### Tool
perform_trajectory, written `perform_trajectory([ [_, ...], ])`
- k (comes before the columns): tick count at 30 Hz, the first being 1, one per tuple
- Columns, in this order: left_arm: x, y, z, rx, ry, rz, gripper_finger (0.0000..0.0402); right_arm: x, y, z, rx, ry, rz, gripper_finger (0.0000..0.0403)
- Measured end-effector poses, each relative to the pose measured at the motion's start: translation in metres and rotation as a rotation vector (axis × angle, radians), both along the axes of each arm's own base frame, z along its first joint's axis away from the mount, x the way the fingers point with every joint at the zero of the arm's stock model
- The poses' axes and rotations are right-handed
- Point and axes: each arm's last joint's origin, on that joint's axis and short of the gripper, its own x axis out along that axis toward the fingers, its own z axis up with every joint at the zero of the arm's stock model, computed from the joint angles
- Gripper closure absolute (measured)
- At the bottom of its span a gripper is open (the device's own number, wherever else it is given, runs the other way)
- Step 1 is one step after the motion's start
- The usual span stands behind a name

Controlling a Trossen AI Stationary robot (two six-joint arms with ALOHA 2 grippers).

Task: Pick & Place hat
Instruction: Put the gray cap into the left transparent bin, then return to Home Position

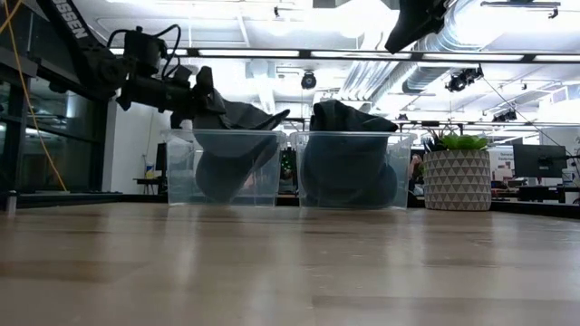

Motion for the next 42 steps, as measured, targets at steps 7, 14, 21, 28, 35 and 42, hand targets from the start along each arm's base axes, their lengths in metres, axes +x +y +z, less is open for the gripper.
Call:
perform_trajectory([
  [7,0.001,0.001,-0.004,-0.009,0.027,-0.003,0.0401,0.0,0.0,0.0,0.0,0.0,-0.001,0.0236],
  [14,0.0,0.001,-0.011,-0.053,0.093,-0.002,0.0401,0.0,0.0,0.0,0.004,-0.004,-0.006,0.0236],
  [21,0.001,0.0,-0.014,-0.027,0.148,-0.024,0.0355,0.0,0.0,0.0,0.017,-0.008,-0.002,0.0237],
  [28,0.0,0.001,-0.014,-0.019,0.165,0.017,0.0255,0.0,0.0,0.0,0.024,-0.011,0.001,0.0237],
  [35,-0.003,-0.002,-0.005,0.043,0.174,0.028,0.0187,0.001,0.001,0.0,0.042,-0.014,0.019,0.0236],
  [42,-0.012,-0.013,0.011,0.102,0.23,0.058,0.0174,0.001,0.001,0.0,0.042,-0.014,0.02,0.0236],
])
